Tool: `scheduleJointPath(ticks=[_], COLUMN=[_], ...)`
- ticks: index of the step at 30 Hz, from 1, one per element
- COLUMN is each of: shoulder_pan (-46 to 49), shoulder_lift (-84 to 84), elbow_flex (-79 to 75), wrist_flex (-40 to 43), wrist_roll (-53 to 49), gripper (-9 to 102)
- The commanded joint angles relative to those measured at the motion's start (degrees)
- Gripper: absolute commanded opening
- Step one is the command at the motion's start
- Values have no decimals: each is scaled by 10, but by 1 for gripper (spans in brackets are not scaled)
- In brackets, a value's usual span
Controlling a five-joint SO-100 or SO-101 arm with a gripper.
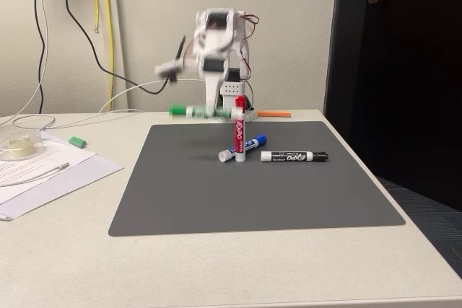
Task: Pick up the green marker.
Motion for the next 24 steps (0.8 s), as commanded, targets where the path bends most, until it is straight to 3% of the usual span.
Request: scheduleJointPath(ticks=[1,15,24], shoulder_pan=[-9,-61,-76], shoulder_lift=[45,163,418], elbow_flex=[-69,-100,181], wrist_flex=[22,18,-114], wrist_roll=[25,38,25], gripper=[0,0,0])
